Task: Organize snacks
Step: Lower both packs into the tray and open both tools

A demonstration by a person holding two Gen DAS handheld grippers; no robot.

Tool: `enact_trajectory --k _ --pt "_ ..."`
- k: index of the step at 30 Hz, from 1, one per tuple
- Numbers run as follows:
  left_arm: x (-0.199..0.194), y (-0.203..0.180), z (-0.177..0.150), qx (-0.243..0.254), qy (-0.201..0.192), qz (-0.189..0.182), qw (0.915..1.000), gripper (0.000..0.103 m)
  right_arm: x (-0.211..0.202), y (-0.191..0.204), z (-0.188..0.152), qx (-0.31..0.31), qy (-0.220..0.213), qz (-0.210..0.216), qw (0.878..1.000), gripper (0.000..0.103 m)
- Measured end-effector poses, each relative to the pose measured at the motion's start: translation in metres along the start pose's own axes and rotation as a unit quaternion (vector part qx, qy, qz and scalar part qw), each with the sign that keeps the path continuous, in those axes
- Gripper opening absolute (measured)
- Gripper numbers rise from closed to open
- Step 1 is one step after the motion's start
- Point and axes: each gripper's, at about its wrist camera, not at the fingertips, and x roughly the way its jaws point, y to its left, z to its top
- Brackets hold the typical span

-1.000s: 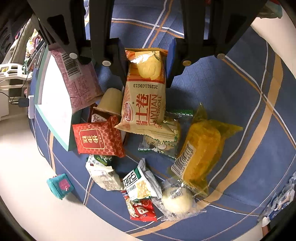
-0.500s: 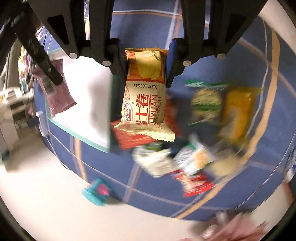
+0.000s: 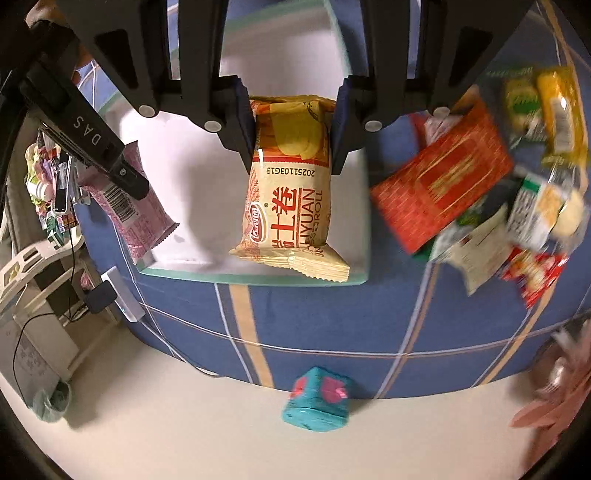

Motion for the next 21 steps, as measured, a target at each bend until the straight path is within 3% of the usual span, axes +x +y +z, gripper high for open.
enact_trajectory --k 4,7,10,14,16,18,21 --pt "0.012 -0.008 0.014 0.009 -0.01 -0.004 0.9999 0.039 0.013 -0.009 0.014 0.002 -0.004 -0.016 1.0 0.033" --pt "0.017 -0.013 0.025 0.013 -0.016 0.004 0.9998 0.077 0.015 -0.018 0.021 0.01 -0.01 -0.023 1.0 0.035" --pt "0.017 -0.011 0.027 0.002 -0.01 0.002 0.9999 0.078 0.013 -0.022 0.024 0.018 -0.006 -0.022 1.0 0.055" --pt "0.011 -0.004 0.024 -0.007 0.004 0.025 0.9996 0.084 0.007 -0.019 0.023 0.01 0.005 -0.026 1.0 0.057" --pt "0.004 0.003 0.021 -0.017 0.007 0.028 0.9994 0.087 0.003 -0.016 0.021 0.005 0.011 -0.018 1.0 0.067" --pt "-0.003 0.014 0.017 -0.032 0.007 0.032 0.999 0.093 -0.002 -0.011 0.017 -0.003 0.013 -0.013 1.0 0.084" --pt "-0.016 0.033 0.009 -0.05 -0.004 0.06 0.9969 0.095 -0.007 -0.005 0.011 -0.012 0.014 -0.01 1.0 0.1"
